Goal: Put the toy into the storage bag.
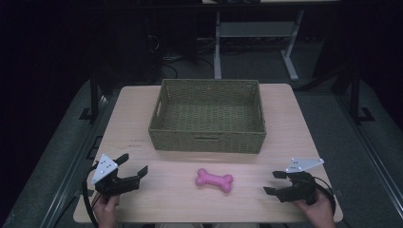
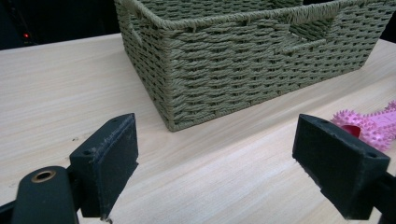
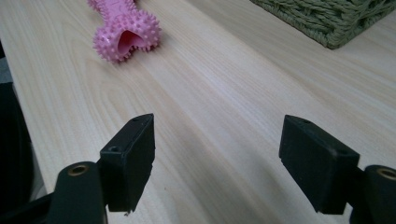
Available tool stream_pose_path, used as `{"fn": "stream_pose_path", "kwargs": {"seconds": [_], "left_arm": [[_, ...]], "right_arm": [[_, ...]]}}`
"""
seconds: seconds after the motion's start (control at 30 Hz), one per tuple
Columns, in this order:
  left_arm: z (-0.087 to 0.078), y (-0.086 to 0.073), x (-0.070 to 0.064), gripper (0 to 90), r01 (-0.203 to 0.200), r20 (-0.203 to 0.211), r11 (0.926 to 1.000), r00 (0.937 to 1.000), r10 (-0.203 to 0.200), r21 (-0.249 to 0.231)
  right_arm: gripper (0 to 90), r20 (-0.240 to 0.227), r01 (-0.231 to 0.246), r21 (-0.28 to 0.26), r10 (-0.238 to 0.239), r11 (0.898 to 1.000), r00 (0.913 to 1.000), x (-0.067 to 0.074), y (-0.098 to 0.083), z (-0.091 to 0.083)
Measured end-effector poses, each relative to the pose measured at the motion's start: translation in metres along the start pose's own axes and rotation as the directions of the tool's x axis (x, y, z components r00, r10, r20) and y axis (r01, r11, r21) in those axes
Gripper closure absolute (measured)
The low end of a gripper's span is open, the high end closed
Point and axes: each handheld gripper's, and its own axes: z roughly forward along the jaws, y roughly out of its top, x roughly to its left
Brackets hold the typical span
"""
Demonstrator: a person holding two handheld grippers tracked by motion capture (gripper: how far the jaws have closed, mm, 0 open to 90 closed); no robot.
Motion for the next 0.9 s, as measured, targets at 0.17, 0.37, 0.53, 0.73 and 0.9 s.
{"fn": "stream_pose_path", "kwargs": {"seconds": [0.17,0.37,0.53,0.73,0.9], "left_arm": [[0.002,-0.001,0.000,13.8,0.006,0.003,1.0000,1.0000,-0.006,0.002],[0.002,-0.001,-0.001,13.9,0.001,0.015,1.0000,0.9999,-0.001,-0.002],[0.002,-0.001,0.000,13.8,0.003,0.011,1.0000,0.9999,-0.003,-0.001],[0.001,-0.001,0.000,13.8,-0.006,0.009,1.0000,0.9999,0.006,-0.003],[0.000,-0.002,0.000,13.8,-0.004,0.006,1.0000,1.0000,0.004,-0.004]], "right_arm": [[24.9,0.003,0.009,0.025,-0.009,1.000,1.0000,-0.002,0.008,0.005],[23.3,-0.007,0.060,0.039,-0.059,0.997,0.9982,0.007,0.022,0.009],[21.3,-0.018,0.071,0.044,-0.070,0.997,0.9974,0.009,0.028,0.011],[21.3,-0.043,0.090,0.073,-0.087,0.993,0.9952,0.012,0.035,0.013],[20.9,-0.057,0.110,0.090,-0.105,0.990,0.9929,0.014,0.044,0.014]]}}
